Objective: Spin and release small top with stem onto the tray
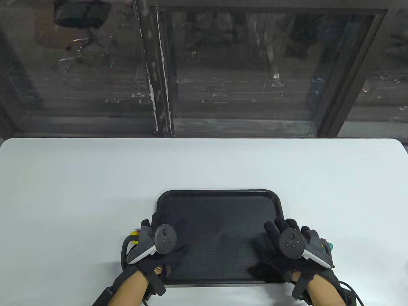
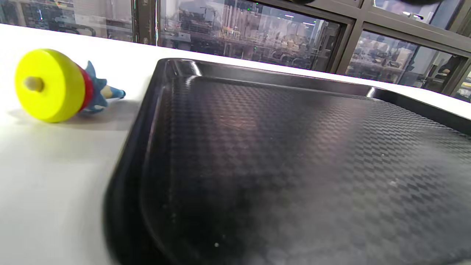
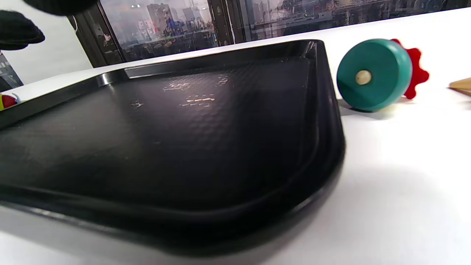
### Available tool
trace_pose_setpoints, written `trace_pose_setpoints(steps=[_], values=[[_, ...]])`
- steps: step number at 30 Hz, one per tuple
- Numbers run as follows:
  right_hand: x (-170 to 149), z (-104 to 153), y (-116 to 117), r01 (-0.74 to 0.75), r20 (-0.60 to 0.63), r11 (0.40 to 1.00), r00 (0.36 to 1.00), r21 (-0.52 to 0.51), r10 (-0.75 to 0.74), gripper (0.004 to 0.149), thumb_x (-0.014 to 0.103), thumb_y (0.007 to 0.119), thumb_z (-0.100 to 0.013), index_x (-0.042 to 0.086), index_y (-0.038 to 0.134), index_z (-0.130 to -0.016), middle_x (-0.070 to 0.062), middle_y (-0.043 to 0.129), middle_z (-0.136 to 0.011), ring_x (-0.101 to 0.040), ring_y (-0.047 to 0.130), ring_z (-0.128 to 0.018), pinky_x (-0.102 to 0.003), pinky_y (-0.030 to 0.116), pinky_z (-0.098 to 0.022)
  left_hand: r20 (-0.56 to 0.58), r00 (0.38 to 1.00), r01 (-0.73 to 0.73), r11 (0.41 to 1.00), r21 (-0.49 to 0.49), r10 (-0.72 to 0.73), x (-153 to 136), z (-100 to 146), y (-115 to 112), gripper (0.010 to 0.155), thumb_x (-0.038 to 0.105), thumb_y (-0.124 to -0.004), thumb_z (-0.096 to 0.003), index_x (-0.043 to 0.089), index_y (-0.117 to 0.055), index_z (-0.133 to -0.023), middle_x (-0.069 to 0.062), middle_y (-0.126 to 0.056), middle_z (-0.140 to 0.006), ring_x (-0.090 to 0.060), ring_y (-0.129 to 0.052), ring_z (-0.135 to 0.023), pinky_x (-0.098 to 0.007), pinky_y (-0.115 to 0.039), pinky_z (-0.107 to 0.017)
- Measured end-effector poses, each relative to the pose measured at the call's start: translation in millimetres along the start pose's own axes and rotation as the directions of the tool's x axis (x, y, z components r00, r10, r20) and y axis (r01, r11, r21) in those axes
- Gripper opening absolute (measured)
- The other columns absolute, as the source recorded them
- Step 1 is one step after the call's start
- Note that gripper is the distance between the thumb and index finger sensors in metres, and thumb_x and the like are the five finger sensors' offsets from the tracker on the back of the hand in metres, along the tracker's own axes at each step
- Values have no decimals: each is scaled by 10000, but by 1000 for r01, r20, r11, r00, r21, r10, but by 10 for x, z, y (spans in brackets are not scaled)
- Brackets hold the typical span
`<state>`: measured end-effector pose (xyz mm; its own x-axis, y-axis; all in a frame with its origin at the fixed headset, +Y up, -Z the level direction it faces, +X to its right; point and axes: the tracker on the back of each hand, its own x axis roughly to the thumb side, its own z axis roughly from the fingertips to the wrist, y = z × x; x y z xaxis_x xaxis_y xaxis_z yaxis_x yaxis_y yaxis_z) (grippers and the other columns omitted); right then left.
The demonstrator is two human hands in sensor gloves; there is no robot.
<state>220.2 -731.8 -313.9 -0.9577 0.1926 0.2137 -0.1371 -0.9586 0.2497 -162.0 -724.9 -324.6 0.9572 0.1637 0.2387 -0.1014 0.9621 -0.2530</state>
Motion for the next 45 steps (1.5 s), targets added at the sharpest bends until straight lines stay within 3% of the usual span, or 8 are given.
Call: trace_pose_setpoints(steps=[6, 14, 19, 24, 32, 37, 39, 45], values=[[32, 27, -11, 5, 15, 1000, 1000, -9, -5, 896, 749, 523, -384, 355, 134, -1088, -103, 104, -1156, -472, 158, -1072, -729, 251, -686, -5, 1000, -3, 1000, 11, 3, -4, -5, 6, 829, 755, -544, -373, 504, -272, -1115, 39, -129, -1297, -382, -118, -1191, -655, -195, -823], [-651, 256, -396, 133, -198, 950, 961, -281, -193, 818, 776, 496, -367, 429, 357, -1095, -127, 277, -1152, -465, 480, -1007, -644, 602, -660, -47, 999, -19, 1000, -3, 19, -69, -3, 21, 823, 754, -544, -375, 508, -272, -1112, 35, -127, -1298, -385, -114, -1190, -657, -194, -823], [-1349, 535, -483, 400, -266, 715, 735, -573, -624, 723, 709, 532, -413, 391, 600, -1059, -175, 478, -1105, -451, 694, -862, -585, 747, -534, -94, 995, -44, 998, -34, 40, -149, -4, 14, 819, 749, -551, -377, 514, -274, -1111, 40, -124, -1299, -382, -102, -1190, -655, -185, -827], [-1455, 331, -173, 216, -634, 953, 711, -214, -304, 660, 642, 625, -447, 411, 531, -1057, -170, 454, -1085, -403, 744, -806, -506, 792, -511, -108, 993, -52, 998, -36, 48, -166, 2, 19, 818, 746, -553, -379, 511, -279, -1113, 37, -132, -1299, -378, -109, -1192, -653, -192, -831], [-1174, -37, 59, -196, -689, 978, 700, 68, 188, 764, 689, 712, -371, 288, 544, -999, -55, 583, -1043, -265, 928, -659, -369, 903, -399, -125, 991, -63, 997, -53, 56, -217, 24, 6, 811, 743, -557, -379, 507, -308, -1115, 30, -148, -1299, -377, -130, -1192, -650, -216, -834], [-1029, -111, 46, -263, -655, 964, 735, -41, 173, 527, 544, 808, -390, 296, 738, -850, 10, 839, -848, -191, 1038, -471, -315, 946, -275, -130, 988, -90, 994, -67, 81, -241, 19, -1, 802, 741, -558, -380, 501, -349, -1116, 30, -165, -1300, -378, -136, -1191, -647, -222, -834], [-1044, -103, 51, -274, -655, 962, 729, -12, 199, 566, 515, 804, -410, 328, 686, -931, 29, 844, -833, -200, 1043, -453, -320, 951, -268, -130, 989, -87, 994, -71, 78, -239, 24, 5, 802, 740, -559, -381, 496, -361, -1119, 29, -186, -1303, -377, -139, -1191, -648, -223, -834], [-1053, 58, -147, -14, -531, 957, 834, -289, -148, 471, 458, 706, -443, 331, 738, -895, -26, 834, -884, -345, 1025, -673, -456, 958, -418, -114, 988, -110, 993, -44, 105, -231, 47, 59, 800, 739, -561, -381, 494, -373, -1119, 25, -220, -1305, -385, -148, -1189, -649, -229, -832]])
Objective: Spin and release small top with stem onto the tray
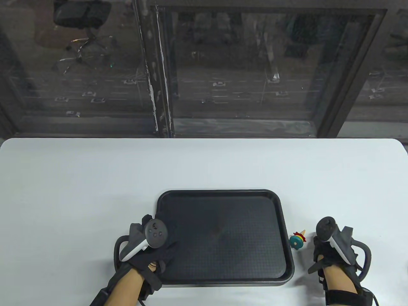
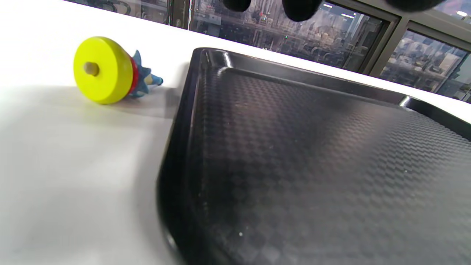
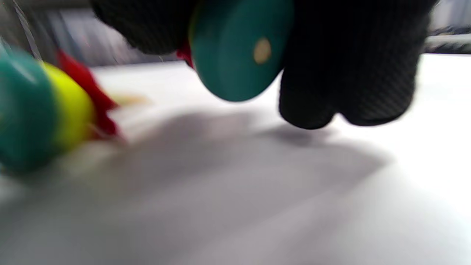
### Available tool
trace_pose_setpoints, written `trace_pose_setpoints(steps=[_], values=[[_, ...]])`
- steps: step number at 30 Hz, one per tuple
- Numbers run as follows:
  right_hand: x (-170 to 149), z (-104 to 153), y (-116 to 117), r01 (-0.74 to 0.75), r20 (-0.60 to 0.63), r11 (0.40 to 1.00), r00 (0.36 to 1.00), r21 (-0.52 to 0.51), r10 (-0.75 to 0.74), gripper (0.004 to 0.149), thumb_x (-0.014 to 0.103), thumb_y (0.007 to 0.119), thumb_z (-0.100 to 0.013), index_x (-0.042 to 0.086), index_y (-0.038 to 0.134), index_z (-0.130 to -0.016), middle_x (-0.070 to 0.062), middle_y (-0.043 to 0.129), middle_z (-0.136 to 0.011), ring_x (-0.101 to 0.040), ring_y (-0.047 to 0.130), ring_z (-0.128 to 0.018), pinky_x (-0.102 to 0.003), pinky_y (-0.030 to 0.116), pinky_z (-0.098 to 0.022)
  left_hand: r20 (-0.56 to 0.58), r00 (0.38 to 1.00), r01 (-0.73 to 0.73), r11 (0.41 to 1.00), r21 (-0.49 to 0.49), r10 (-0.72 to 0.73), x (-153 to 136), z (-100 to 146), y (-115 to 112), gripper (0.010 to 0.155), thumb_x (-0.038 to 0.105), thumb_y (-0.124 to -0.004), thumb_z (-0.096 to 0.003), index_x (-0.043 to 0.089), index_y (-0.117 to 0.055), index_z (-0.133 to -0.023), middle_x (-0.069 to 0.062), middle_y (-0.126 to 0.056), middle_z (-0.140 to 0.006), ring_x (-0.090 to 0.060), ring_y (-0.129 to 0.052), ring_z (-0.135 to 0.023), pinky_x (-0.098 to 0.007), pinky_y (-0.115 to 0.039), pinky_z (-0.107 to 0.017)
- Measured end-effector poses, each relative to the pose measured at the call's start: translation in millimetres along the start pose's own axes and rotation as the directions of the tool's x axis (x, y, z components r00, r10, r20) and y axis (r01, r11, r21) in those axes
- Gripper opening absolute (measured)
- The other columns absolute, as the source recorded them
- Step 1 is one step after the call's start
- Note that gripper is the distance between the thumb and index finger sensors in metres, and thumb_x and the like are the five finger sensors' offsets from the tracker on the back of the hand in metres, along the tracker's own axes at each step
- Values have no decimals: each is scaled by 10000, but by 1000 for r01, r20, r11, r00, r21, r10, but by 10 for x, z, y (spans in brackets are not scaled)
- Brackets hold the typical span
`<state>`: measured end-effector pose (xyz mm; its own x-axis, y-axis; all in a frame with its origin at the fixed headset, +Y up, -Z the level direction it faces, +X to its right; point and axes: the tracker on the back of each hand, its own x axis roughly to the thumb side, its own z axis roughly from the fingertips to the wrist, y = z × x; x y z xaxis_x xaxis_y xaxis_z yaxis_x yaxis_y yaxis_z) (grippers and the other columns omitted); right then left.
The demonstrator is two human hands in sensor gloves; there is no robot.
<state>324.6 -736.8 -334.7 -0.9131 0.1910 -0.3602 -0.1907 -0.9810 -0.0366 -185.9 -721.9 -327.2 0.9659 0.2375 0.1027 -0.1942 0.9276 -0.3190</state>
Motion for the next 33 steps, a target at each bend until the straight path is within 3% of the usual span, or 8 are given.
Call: trace_pose_setpoints(steps=[3, 9, 13, 20, 24, 31, 32, 33], values=[[243, 143, -111, 238, 157, 970, 957, 53, -243, 428, 463, 723, -430, 393, 835, -837, -70, 602, -1028, -378, 670, -939, -594, 683, -642, 11, 1000, -13, 1000, 2, 13, 7, 3, 12, 798, 741, -558, -382, 494, -375, -1118, 24, -225, -1304, -386, -150, -1188, -651, -232, -829], [1026, 499, -169, 79, 537, 996, 838, 47, -92, 426, 460, 806, -382, 413, 875, -800, 54, 847, -734, -170, 913, -568, -520, 738, -624, 17, 999, -30, 1000, -3, 30, 3, -7, 17, 797, 741, -558, -383, 486, -392, -1120, 19, -226, -1302, -386, -149, -1185, -651, -233, -826], [1428, 659, -91, -57, 671, 998, 741, 40, 15, 406, 411, 875, -354, 385, 893, -759, 44, 957, -681, -160, 1011, -507, -502, 794, -593, 18, 999, -31, 999, -6, 31, -2, -12, 14, 799, 741, -558, -384, 483, -392, -1121, 18, -229, -1303, -387, -152, -1186, -652, -233, -825], [1935, 697, 2, -142, 809, 990, 582, -7, 89, 412, 309, 880, -341, 278, 927, -749, -6, 1024, -656, -192, 1052, -484, -497, 814, -577, 26, 999, -28, 1000, -11, 28, 15, -14, 6, 798, 741, -558, -385, 482, -395, -1122, 16, -234, -1302, -388, -154, -1184, -653, -235, -823], [2171, 700, 90, -155, 870, 971, 434, -182, 232, 390, 312, 895, -320, 283, 960, -704, -1, 1058, -611, -175, 1084, -452, -469, 851, -568, 35, 999, -35, 999, -5, 35, 14, -21, 3, 795, 740, -559, -385, 480, -403, -1119, 14, -246, -1302, -387, -160, -1185, -651, -239, -825], [2351, 585, 238, -144, 892, 970, 386, -195, 237, 383, 315, 876, -323, 286, 960, -695, -1, 1057, -604, -164, 1086, -444, -451, 863, -568, 45, 998, -42, 999, -4, 42, 19, -23, 3, 792, 737, -562, -385, 472, -426, -1119, 14, -271, -1301, -385, -173, -1186, -652, -247, -824], [2364, 606, 263, -153, 889, 963, 375, -221, 264, 385, 308, 870, -333, 274, 952, -708, -18, 1043, -610, -177, 1074, -446, -462, 849, -571, 48, 998, -45, 999, 0, 45, 20, -22, 10, 792, 738, -562, -385, 471, -429, -1118, 12, -274, -1302, -385, -177, -1187, -652, -247, -825], [2372, 654, 299, -164, 838, 913, 363, -374, 408, 405, 363, 846, -346, 232, 951, -713, -32, 1039, -569, -179, 1069, -403, -477, 865, -539, 50, 997, -51, 999, 3, 50, 18, -24, 18, 792, 739, -560, -384, 469, -438, -1118, 13, -284, -1302, -389, -182, -1187, -653, -249, -824]])
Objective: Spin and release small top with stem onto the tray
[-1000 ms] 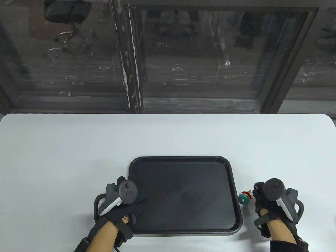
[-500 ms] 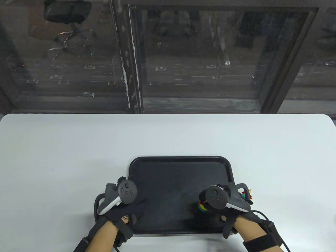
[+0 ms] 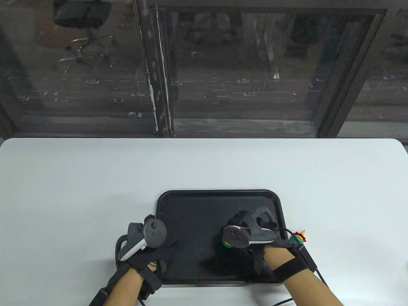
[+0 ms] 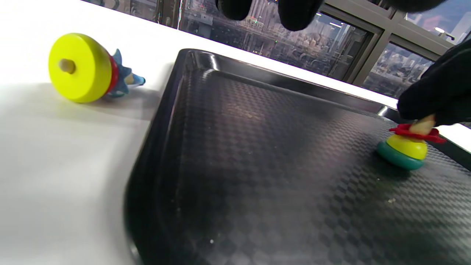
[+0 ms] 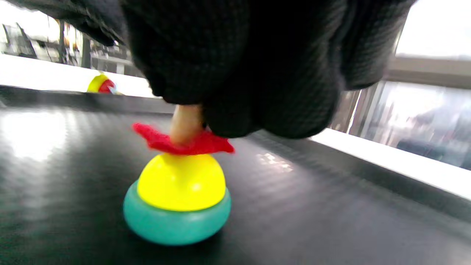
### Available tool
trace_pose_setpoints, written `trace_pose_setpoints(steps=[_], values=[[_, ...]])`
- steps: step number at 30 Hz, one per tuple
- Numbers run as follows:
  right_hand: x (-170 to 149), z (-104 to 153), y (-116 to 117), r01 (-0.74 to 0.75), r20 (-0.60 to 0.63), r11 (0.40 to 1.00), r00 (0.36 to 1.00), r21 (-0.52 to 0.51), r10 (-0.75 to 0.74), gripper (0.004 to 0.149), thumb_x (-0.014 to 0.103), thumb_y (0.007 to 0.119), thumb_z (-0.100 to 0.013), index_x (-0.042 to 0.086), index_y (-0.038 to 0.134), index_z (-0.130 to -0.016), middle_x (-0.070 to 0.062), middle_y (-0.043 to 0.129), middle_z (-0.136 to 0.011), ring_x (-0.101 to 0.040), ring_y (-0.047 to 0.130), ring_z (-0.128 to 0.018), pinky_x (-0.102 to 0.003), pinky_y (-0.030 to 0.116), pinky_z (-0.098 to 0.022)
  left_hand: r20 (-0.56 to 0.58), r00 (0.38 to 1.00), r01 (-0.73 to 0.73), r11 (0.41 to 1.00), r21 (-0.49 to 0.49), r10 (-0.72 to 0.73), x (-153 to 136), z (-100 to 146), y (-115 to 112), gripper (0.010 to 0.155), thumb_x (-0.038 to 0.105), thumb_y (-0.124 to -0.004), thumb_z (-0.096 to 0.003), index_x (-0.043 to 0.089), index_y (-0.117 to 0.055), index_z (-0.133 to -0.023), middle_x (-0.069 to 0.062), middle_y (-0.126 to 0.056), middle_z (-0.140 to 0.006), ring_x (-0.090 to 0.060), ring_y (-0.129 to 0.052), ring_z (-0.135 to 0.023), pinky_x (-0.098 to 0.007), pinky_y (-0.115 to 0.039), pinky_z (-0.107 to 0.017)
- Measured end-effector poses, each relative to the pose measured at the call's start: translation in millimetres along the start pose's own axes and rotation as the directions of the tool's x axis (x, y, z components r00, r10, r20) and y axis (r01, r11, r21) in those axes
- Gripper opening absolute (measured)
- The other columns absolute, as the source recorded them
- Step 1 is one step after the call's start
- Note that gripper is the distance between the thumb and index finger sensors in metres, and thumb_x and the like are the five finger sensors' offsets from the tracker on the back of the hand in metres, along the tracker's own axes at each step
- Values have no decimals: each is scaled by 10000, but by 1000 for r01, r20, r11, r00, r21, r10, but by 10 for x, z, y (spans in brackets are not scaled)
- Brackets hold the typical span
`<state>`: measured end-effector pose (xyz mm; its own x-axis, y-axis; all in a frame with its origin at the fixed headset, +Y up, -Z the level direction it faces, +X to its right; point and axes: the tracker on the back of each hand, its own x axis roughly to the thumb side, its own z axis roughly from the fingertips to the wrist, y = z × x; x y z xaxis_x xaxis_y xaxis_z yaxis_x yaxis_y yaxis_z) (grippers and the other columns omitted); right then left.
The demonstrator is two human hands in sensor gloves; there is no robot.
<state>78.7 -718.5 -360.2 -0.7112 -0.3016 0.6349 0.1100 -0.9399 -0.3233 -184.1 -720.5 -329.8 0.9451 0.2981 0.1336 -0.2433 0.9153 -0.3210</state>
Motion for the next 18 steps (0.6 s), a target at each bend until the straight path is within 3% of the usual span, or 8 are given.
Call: trace_pose_setpoints(steps=[1, 2, 4, 7, 12, 15, 18], values=[[4, -5, 3, -221, -35, 974, 975, -51, 220, 442, 528, 672, -366, 303, 957, -617, 74, 1054, -484, -107, 1089, -335, -423, 920, -498, -2, 1000, -9, 1000, 1, 9, -5, -1, 8, 794, 740, -558, -383, 467, -442, -1119, 14, -287, -1302, -392, -182, -1187, -654, -248, -824], [-19, -14, 16, -270, -36, 963, 962, -14, 270, 543, 585, 538, -374, 327, 945, -623, 76, 1052, -519, -114, 1092, -370, -432, 915, -507, -3, 1000, -19, 1000, 4, 19, -13, 0, 14, 794, 739, -558, -382, 468, -441, -1119, 15, -286, -1302, -393, -182, -1187, -655, -245, -824], [-253, 33, -62, -191, -260, 981, 946, 28, 192, 745, 620, 406, -365, 243, 901, -774, -24, 1013, -661, -197, 1058, -478, -489, 852, -546, -12, 999, -42, 999, 9, 42, -38, 5, 24, 796, 739, -561, -379, 467, -442, -1117, 14, -291, -1302, -393, -180, -1187, -657, -239, -824], [-669, 179, -188, -70, -479, 997, 874, 32, 77, 744, 628, 434, -381, 222, 895, -801, -59, 994, -697, -230, 1036, -493, -513, 820, -550, -21, 998, -51, 999, 16, 52, -65, 23, 47, 798, 739, -562, -377, 468, -440, -1117, 18, -286, -1302, -391, -178, -1188, -657, -234, -824], [-1486, 803, -215, 137, -744, 986, 668, 92, -23, 599, 608, 611, -424, 256, 886, -823, -44, 977, -729, -235, 1021, -523, -519, 819, -537, -27, 996, -79, 996, 41, 81, -95, 54, 85, 795, 738, -564, -377, 468, -443, -1115, 17, -292, -1301, -389, -183, -1189, -657, -237, -825], [-1797, 1238, -83, 312, -869, 935, 495, 171, -6, 542, 592, 648, -428, 302, 895, -813, -57, 934, -778, -248, 995, -559, -532, 811, -536, -32, 997, -74, 996, 48, 76, -96, 55, 89, 793, 735, -565, -380, 466, -446, -1117, 16, -294, -1302, -389, -188, -1190, -656, -241, -826], [-1838, 1516, 132, 572, -929, 790, 370, 220, -9, 541, 578, 647, -442, 330, 822, -890, -96, 845, -867, -251, 991, -562, -532, 813, -529, -33, 997, -67, 997, 43, 68, -90, 41, 75, 782, 729, -567, -387, 471, -452, -1116, 11, -303, -1301, -390, -197, -1190, -654, -252, -828]])
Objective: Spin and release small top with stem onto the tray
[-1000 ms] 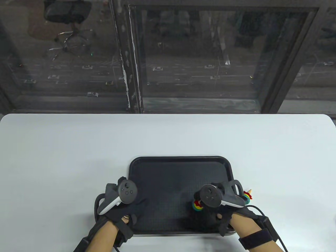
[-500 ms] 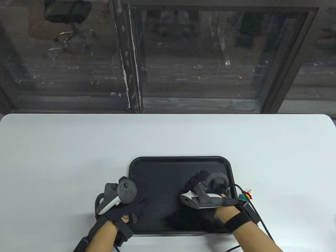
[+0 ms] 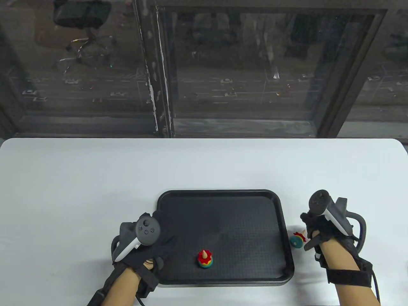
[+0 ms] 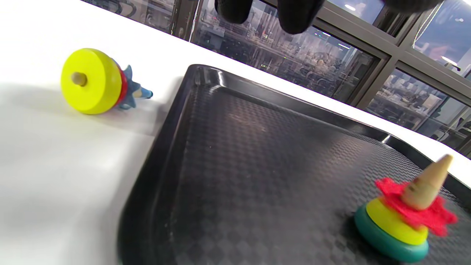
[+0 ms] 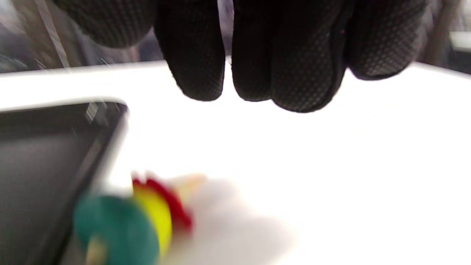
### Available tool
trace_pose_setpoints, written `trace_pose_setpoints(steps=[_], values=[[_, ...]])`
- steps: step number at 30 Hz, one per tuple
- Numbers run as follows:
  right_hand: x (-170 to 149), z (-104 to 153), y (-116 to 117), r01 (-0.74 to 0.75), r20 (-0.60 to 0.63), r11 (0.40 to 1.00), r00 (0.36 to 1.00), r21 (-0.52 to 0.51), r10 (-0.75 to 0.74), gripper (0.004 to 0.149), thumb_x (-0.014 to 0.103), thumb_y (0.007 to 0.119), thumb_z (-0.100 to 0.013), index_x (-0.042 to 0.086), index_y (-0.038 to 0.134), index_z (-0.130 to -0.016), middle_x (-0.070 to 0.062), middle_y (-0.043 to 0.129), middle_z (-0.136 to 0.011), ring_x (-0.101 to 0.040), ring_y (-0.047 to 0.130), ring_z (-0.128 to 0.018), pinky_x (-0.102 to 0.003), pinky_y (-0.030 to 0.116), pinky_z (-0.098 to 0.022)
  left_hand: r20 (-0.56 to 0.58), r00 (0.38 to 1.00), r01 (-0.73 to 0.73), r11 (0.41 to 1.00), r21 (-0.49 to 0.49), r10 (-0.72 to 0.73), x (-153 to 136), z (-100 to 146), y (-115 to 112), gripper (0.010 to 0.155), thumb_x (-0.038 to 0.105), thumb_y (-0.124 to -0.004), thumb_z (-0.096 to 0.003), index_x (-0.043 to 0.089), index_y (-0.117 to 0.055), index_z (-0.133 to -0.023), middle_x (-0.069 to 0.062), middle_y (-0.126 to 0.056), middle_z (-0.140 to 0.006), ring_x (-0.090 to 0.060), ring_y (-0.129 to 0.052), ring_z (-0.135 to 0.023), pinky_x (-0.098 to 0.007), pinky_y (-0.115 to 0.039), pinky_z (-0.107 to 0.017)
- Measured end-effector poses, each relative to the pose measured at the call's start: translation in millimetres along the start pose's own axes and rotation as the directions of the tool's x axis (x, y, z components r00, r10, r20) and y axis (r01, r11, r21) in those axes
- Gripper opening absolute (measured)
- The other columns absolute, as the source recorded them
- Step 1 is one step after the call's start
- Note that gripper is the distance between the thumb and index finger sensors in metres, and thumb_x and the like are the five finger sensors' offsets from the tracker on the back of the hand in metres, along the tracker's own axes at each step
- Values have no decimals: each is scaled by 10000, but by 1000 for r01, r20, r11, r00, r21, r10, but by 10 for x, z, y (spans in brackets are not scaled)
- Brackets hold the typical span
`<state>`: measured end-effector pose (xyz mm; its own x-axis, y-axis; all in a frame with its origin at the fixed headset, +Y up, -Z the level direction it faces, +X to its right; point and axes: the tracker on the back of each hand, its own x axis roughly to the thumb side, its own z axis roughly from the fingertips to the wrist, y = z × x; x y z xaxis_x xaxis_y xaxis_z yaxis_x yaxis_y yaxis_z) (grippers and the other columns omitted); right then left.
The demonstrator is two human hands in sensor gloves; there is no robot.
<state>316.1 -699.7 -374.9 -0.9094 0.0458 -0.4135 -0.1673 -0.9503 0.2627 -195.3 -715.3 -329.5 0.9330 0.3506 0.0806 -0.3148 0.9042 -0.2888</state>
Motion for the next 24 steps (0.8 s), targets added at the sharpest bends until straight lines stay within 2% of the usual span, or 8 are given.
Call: trace_pose_setpoints(steps=[3, 5, 7, 10, 14, 20, 22, 24], values=[[-66, -67, 222, 152, 114, 988, 982, -1, -151, 634, 601, 616, -437, 409, 587, -1040, -88, 795, -893, -206, 992, -534, -507, 834, -519, -4, 1000, 12, 1000, -10, -12, 2, -18, -23, 778, 725, -569, -389, 471, -454, -1115, 10, -304, -1300, -390, -206, -1189, -650, -266, -831], [-13, -127, 426, 232, 179, 960, 949, 157, -258, 639, 572, 639, -442, 435, 526, -1055, -122, 752, -916, -259, 973, -549, -542, 819, -506, -9, 1000, 16, 1000, -22, -16, -3, -31, -47, 780, 726, -569, -388, 469, -451, -1115, 12, -306, -1299, -391, -207, -1189, -649, -270, -831], [112, -135, 571, 33, 219, 963, 971, 269, -95, 651, 577, 652, -440, 484, 454, -1054, -103, 664, -965, -259, 961, -584, -534, 822, -512, -13, 1000, 21, 999, -39, -22, -10, -41, -70, 784, 729, -568, -386, 469, -453, -1116, 9, -303, -1300, -392, -210, -1189, -648, -274, -832], [269, -63, 565, -140, 273, 989, 954, 49, 121, 555, 571, 635, -428, 488, 582, -974, -35, 708, -927, -148, 1001, -528, -432, 918, -454, -19, 1000, 21, 999, -45, -21, -18, -49, -84, 780, 729, -568, -386, 472, -451, -1114, 12, -304, -1300, -390, -211, -1190, -646, -279, -834], [282, -46, 567, -45, 221, 992, 975, 118, 18, 512, 504, 688, -450, 357, 578, -928, -133, 615, -976, -187, 987, -566, -451, 924, -456, -23, 999, 22, 998, -51, -23, -15, -59, -95, 784, 727, -570, -386, 467, -454, -1116, 11, -301, -1300, -389, -214, -1190, -644, -283, -837], [155, -58, 494, -80, 114, 990, 989, -112, 93, 352, 500, 805, -411, 419, 690, -734, -20, 805, -877, -188, 1082, -477, -444, 978, -373, -23, 999, 29, 998, -59, -30, -6, -61, -104, 785, 729, -570, -384, 466, -454, -1115, 11, -304, -1300, -389, -218, -1191, -643, -289, -837], [103, -51, 418, 30, 98, 990, 995, -139, -16, 384, 473, 822, -410, 427, 669, -759, 0, 842, -845, -206, 1115, -467, -455, 986, -362, -21, 999, 26, 998, -57, -28, -7, -64, -101, 785, 730, -569, -384, 465, -457, -1115, 10, -312, -1299, -391, -221, -1190, -643, -292, -836], [77, -36, 339, 126, 124, 985, 986, -121, -111, 530, 457, 818, -416, 445, 567, -883, 12, 832, -848, -219, 1118, -470, -464, 984, -364, -21, 999, 24, 998, -55, -25, -10, -69, -99, 786, 730, -570, -384, 464, -458, -1115, 10, -313, -1299, -391, -220, -1190, -643, -291, -837]])
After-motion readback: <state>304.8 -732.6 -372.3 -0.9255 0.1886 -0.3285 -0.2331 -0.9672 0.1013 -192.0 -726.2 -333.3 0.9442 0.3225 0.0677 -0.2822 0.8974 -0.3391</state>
